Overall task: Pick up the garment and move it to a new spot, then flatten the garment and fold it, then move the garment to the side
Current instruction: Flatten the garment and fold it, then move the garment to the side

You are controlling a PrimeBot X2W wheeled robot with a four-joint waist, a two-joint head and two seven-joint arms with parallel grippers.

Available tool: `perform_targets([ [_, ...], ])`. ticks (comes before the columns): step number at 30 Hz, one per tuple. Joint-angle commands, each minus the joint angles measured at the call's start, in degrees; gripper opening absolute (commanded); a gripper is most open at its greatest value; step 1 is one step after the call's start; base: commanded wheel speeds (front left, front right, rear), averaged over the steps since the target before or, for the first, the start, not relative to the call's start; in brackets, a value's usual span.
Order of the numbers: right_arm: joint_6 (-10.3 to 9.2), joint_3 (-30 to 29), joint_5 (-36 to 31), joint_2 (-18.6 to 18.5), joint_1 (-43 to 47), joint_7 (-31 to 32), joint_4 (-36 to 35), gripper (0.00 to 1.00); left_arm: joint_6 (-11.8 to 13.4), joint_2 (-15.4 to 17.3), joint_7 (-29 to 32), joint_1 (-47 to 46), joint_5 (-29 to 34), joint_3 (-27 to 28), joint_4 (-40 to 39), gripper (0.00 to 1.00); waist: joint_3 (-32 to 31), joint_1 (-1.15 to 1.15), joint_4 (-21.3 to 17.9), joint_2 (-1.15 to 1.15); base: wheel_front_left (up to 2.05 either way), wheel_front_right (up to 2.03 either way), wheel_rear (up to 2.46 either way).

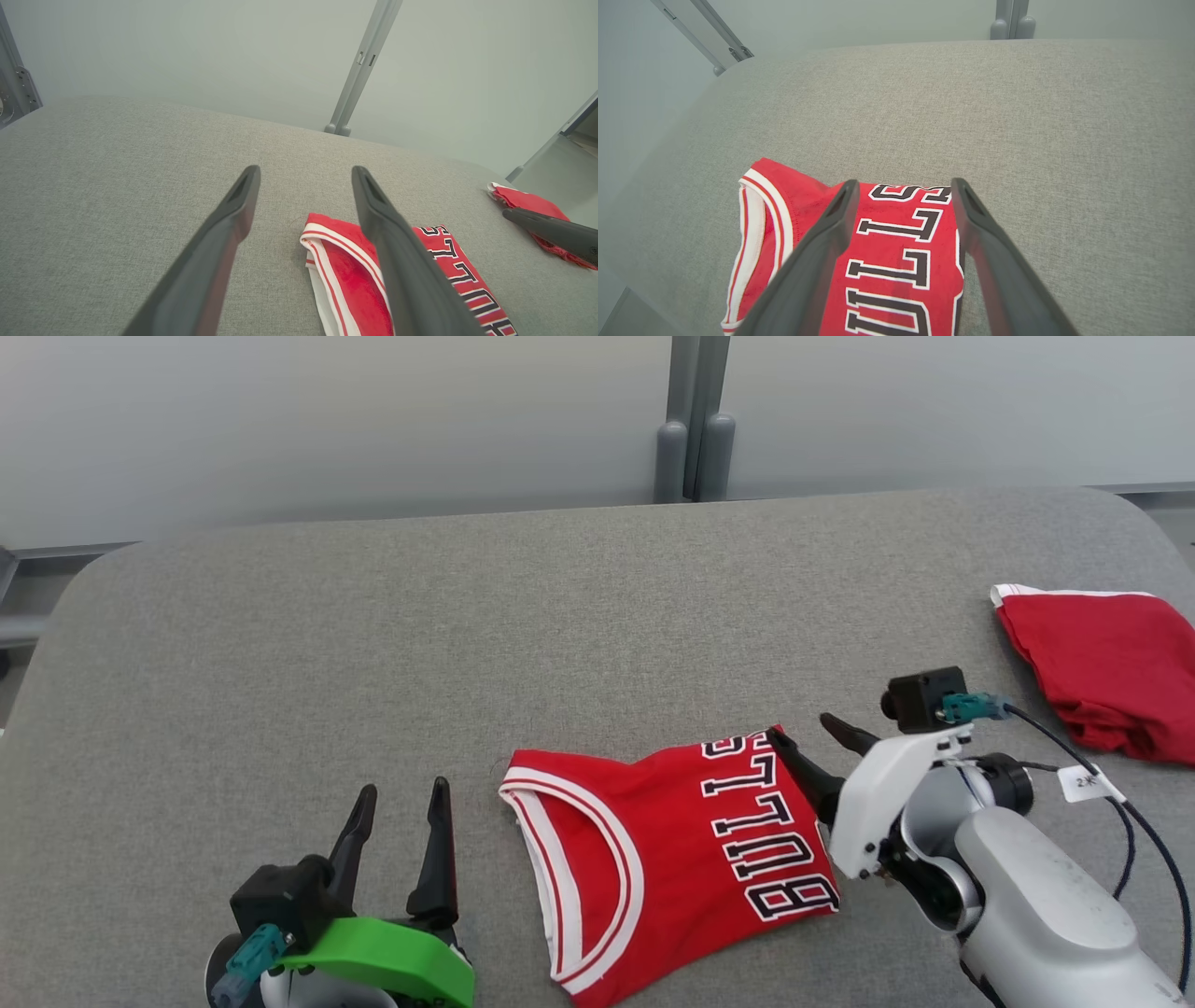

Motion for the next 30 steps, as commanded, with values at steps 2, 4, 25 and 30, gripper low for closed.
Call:
perform_targets([
  [2, 0.02, -1.34, -0.08, -1.86, 2.82, 0.84, -0.62, 1.0, 0.17, 0.77, 0.17, 0.85, 0.38, 0.23, -0.56, 1.0, 0.41, 0.0, -0.37, 0.0, 0.0, 0.0, 0.0],
  [4, 0.02, -2.08, -0.4, -2.87, 3.92, 1.56, -0.78, 1.0, 0.32, 1.05, 0.17, 0.44, 0.56, 0.37, -0.88, 1.0, 1.06, 0.0, -0.03, 0.0, 0.0, 0.0, 0.0],
  [25, 0.02, -4.29, 5.39, -4.05, 2.26, 9.81, 7.11, 1.0, 1.33, 2.74, -0.07, -3.0, 1.79, 1.42, -3.06, 1.0, 7.8, 0.0, 7.88, 0.0, 0.0, 0.0, 0.0],
  [30, 0.02, -2.93, 7.23, -3.85, 1.49, 10.96, 8.85, 0.91, 1.43, 2.9, -0.34, -3.21, 1.82, 1.63, -3.0, 1.0, 8.29, 0.0, 8.37, 0.0, 0.0, 0.0, 0.0],
])
